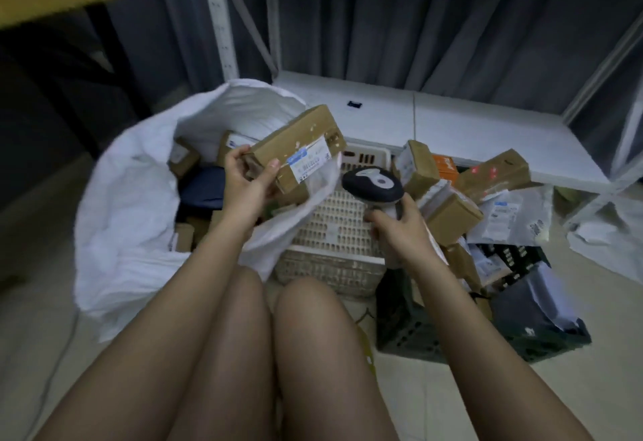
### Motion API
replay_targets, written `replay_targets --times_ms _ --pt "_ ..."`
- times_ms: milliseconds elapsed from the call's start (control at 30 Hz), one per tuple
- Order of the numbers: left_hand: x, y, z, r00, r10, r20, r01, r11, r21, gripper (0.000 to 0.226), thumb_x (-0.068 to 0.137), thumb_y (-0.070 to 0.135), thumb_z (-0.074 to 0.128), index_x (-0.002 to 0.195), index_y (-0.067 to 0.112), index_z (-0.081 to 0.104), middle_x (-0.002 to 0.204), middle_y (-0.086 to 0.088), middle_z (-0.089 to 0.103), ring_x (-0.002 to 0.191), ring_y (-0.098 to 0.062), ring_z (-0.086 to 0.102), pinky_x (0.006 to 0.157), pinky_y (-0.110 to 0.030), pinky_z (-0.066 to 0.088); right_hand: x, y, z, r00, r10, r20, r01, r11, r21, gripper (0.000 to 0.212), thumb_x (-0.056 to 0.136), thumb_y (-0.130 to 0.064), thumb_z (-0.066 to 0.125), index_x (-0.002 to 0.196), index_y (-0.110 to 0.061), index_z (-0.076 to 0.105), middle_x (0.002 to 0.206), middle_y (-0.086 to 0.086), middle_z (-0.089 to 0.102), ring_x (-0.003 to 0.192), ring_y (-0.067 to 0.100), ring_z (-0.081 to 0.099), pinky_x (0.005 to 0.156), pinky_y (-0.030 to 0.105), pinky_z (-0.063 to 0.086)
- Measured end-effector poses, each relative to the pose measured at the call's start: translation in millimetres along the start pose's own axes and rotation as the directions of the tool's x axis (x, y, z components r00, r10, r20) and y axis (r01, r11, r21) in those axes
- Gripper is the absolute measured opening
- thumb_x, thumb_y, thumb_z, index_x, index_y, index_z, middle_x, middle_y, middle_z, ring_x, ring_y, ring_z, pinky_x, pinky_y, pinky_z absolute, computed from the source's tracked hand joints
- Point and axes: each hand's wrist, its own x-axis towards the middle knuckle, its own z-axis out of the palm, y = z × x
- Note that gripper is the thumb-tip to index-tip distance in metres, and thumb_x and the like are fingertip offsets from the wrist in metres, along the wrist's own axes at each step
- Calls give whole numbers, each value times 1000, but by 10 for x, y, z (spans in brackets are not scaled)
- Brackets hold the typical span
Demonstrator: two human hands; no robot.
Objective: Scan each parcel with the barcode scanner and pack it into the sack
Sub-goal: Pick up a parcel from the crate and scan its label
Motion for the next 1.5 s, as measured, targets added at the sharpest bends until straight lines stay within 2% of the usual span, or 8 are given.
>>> replay_targets --times_ms 133,300,433,500,700,867,1000,1500 --pt "255 150 -667 989 38 -146 -10 983 186 46 89 18 67 124 20 38 122 -1 48 111 -22 56 88 -50 54 184 -123 360 996 -80 23 81 996 -31 29 89 -16 69 114 -24 55 107 4 65 88 18 65 67 23 55" --pt "654 46 -1058 977 170 -128 -74 837 542 60 85 29 71 133 16 38 133 -6 47 118 -22 52 89 -29 48 367 -113 641 997 -78 20 78 997 -4 38 89 -18 69 125 -21 56 109 0 64 88 12 64 68 24 54" --pt "1007 -76 -999 999 29 14 -28 592 805 84 89 44 64 154 23 15 160 -14 -5 145 -31 13 117 -42 23 465 -25 668 997 -71 10 71 997 -1 35 89 -17 69 122 -23 58 102 -1 66 82 10 65 63 21 52" --pt "1049 -95 -873 996 -75 45 9 598 801 83 91 45 60 154 25 10 160 -12 -12 148 -31 3 119 -45 17 483 17 615 998 -68 10 68 998 4 32 89 -16 69 117 -27 58 100 -4 66 83 9 65 66 23 52" --pt "824 -40 -354 986 55 160 -149 723 674 33 97 21 55 129 15 52 129 -1 51 122 -17 49 93 -25 38 429 214 248 997 -30 -73 32 999 31 28 89 -12 69 101 -35 58 92 -10 66 74 -3 64 66 22 53" --pt "560 -8 341 955 14 295 -185 807 561 30 97 17 54 128 15 53 122 5 51 115 -11 48 92 -26 40 359 355 -312 972 78 -222 -52 991 121 30 92 -15 66 116 -27 54 101 -7 64 86 11 63 56 13 49" --pt "462 -180 1105 923 -15 383 -202 832 517 29 97 21 55 126 15 55 127 0 56 117 -14 51 92 -25 39 442 515 -805 920 126 -371 -64 983 175 44 91 -21 68 132 -22 54 122 7 63 107 26 62 70 27 52" --pt "1122 -1921 3185 834 -515 200 370 789 491 63 90 59 52 134 15 51 138 -8 52 124 -29 50 103 -43 43 1895 1106 -1664 796 312 -519 -140 929 342 47 90 -20 68 132 -15 49 94 1 62 76 13 60 70 30 50"
